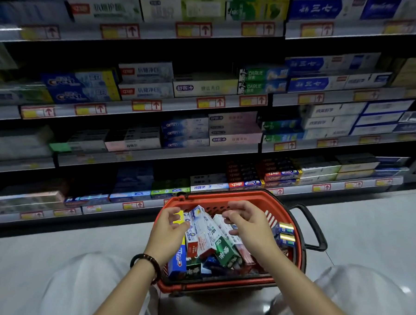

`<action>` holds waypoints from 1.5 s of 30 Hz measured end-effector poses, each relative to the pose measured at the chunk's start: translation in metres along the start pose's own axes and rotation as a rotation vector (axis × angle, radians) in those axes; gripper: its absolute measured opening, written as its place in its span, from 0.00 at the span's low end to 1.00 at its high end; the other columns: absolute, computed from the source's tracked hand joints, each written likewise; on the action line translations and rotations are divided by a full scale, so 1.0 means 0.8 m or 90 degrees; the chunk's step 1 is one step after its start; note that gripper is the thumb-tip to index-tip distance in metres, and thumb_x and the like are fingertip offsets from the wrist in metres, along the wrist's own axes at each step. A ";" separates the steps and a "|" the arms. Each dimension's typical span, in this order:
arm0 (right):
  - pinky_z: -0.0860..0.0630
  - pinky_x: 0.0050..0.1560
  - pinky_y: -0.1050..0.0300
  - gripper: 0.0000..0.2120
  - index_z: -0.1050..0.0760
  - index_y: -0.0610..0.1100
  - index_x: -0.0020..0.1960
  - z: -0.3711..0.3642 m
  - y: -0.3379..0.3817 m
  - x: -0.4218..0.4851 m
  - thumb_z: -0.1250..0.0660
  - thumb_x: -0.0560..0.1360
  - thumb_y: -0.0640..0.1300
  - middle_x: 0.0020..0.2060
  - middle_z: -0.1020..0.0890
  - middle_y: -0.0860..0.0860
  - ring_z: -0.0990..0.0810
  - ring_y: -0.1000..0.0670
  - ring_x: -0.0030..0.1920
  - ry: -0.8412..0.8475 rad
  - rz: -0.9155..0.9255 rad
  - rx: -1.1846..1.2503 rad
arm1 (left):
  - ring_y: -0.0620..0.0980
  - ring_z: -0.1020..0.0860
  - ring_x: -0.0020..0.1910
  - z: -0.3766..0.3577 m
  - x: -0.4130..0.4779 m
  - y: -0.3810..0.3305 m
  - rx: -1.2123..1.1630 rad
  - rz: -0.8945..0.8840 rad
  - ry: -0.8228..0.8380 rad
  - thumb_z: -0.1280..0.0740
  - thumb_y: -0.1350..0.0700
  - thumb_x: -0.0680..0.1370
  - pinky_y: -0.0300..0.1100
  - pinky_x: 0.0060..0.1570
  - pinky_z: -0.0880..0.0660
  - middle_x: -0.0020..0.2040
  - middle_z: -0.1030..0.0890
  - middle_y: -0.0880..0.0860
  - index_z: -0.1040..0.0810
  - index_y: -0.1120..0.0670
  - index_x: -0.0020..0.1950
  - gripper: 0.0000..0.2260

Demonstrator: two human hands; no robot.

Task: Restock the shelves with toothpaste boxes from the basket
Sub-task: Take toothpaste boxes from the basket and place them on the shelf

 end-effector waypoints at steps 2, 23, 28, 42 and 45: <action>0.15 0.49 0.51 0.08 0.20 0.51 0.60 0.004 -0.011 0.001 0.29 0.82 0.44 0.50 0.12 0.51 0.13 0.52 0.51 -0.003 -0.008 -0.005 | 0.48 0.23 0.63 0.000 0.006 0.018 0.007 0.022 -0.012 0.28 0.55 0.81 0.46 0.61 0.24 0.67 0.24 0.49 0.28 0.50 0.70 0.19; 0.16 0.45 0.48 0.09 0.20 0.45 0.60 -0.024 -0.105 -0.004 0.30 0.81 0.38 0.49 0.12 0.44 0.13 0.43 0.52 0.064 -0.120 0.037 | 0.47 0.20 0.53 -0.045 0.016 0.132 0.152 0.092 -0.006 0.20 0.62 0.73 0.35 0.48 0.23 0.56 0.20 0.47 0.29 0.47 0.64 0.27; 0.17 0.43 0.54 0.09 0.20 0.46 0.60 -0.034 -0.107 -0.014 0.31 0.82 0.37 0.49 0.12 0.45 0.12 0.51 0.48 0.083 -0.135 0.024 | 0.49 0.22 0.59 -0.059 0.015 0.139 0.157 0.100 0.004 0.18 0.62 0.70 0.47 0.61 0.21 0.63 0.21 0.50 0.33 0.52 0.75 0.38; 0.16 0.45 0.54 0.10 0.21 0.47 0.61 -0.039 -0.104 -0.016 0.33 0.83 0.36 0.48 0.11 0.49 0.13 0.52 0.48 0.087 -0.145 -0.012 | 0.44 0.18 0.49 -0.043 0.010 0.138 0.100 0.101 -0.084 0.22 0.63 0.74 0.38 0.48 0.20 0.55 0.17 0.48 0.25 0.50 0.68 0.25; 0.16 0.45 0.54 0.10 0.21 0.47 0.61 -0.040 -0.103 -0.016 0.33 0.83 0.36 0.48 0.11 0.48 0.13 0.51 0.49 0.086 -0.150 -0.006 | 0.40 0.20 0.45 -0.029 0.006 0.133 0.074 0.105 -0.126 0.22 0.62 0.74 0.31 0.39 0.26 0.51 0.17 0.47 0.24 0.46 0.61 0.21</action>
Point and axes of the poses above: each hand's wrist, its own x-axis towards the middle knuckle, its own z-axis out of the back of the hand, y = z × x, the point moved 9 cm from there along x, towards the middle knuckle
